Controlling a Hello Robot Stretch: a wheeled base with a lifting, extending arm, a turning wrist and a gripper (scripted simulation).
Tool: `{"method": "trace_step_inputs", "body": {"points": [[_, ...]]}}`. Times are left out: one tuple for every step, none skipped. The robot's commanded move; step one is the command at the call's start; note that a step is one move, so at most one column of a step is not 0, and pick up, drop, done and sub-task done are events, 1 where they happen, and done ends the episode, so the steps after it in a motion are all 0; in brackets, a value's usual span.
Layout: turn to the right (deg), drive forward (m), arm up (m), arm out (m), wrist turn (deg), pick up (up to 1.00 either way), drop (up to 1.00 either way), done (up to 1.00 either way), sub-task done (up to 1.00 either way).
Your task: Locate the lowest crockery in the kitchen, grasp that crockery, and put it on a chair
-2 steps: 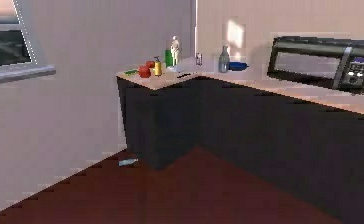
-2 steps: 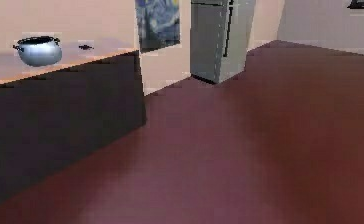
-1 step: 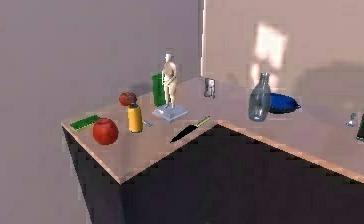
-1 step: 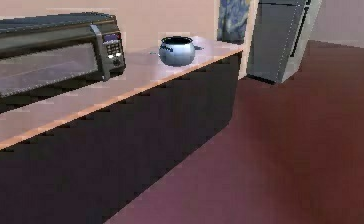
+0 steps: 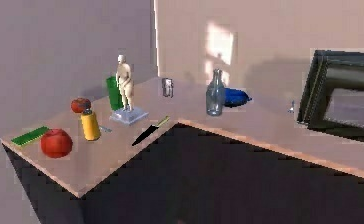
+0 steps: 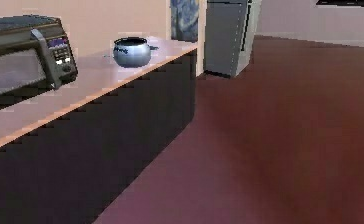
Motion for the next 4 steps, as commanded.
{"method": "trace_step_inputs", "body": {"points": [[0.0,0.1,0.0,0.0,0.0,0.0,0.0,0.0,0.0],[45.0,0.0,0.0,0.0,0.0,0.0,0.0,0.0,0.0],[45.0,0.0,0.0,0.0,0.0,0.0,0.0,0.0,0.0],[45.0,0.0,0.0,0.0,0.0,0.0,0.0,0.0,0.0]]}}
